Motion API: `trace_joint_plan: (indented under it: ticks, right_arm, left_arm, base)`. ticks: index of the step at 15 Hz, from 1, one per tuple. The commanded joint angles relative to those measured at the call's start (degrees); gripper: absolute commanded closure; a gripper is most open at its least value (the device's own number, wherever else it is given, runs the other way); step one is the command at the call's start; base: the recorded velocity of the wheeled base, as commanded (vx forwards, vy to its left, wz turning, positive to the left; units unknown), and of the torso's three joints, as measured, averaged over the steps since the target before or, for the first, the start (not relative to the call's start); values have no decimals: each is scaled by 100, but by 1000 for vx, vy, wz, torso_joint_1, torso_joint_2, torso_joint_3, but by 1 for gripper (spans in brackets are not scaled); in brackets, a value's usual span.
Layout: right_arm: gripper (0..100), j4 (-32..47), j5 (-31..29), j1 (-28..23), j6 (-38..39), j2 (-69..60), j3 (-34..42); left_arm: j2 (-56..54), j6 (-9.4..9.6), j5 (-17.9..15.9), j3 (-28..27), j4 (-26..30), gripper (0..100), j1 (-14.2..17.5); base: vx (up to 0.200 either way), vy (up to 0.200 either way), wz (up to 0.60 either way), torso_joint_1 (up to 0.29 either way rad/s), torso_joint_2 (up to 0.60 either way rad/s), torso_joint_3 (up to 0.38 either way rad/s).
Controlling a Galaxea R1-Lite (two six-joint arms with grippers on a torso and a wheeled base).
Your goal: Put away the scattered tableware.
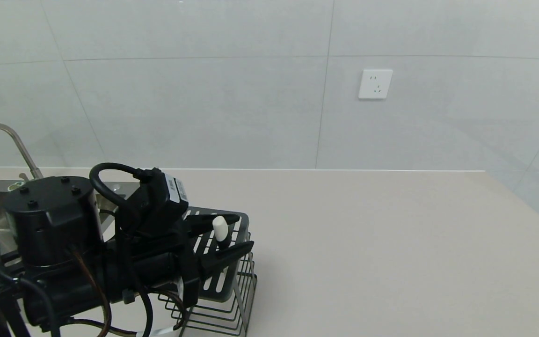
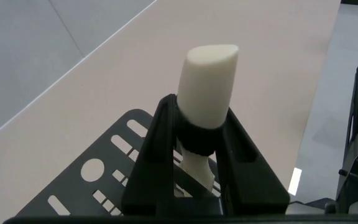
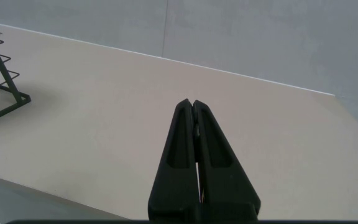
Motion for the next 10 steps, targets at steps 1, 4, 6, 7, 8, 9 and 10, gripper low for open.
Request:
trace_joint_plan:
  ticks: [1,4,6,7,8,9,10]
  right_arm:
    - [100,-2,2,1,-4,7,0]
    - [100,-2,2,1,-4,7,0]
    - [100,-2,2,1,5,7,0]
    - [100,-2,2,1,13,7,0]
    - [100,-2,-7,1,-4,7,0]
    - [100,-2,-16,1,-13,7,0]
    - [100,-2,-16,1,-13,7,0]
  left_arm:
    - [12,2,1,-4,-6,0,30]
    - [-32,11,1,-31,-42,0,65]
    - [-243,2,-8,-101,-59,0,109]
    - [-375,-7,-25,-119,-121,0,136]
    - [-604,-33,-16,-154,-182,0,171]
    - [-815,-86,-16,-163,-191,0,312]
    - [-982,-104,-16,-154,-191,0,417]
  base:
    - [0,0,0,0,0,0]
    - [0,0,0,0,0,0]
    - [0,0,0,0,0,0]
    - [0,0,0,0,0,0]
    - [0,0,0,0,0,0]
    - [0,0,0,0,0,0]
    - [0,0,0,0,0,0]
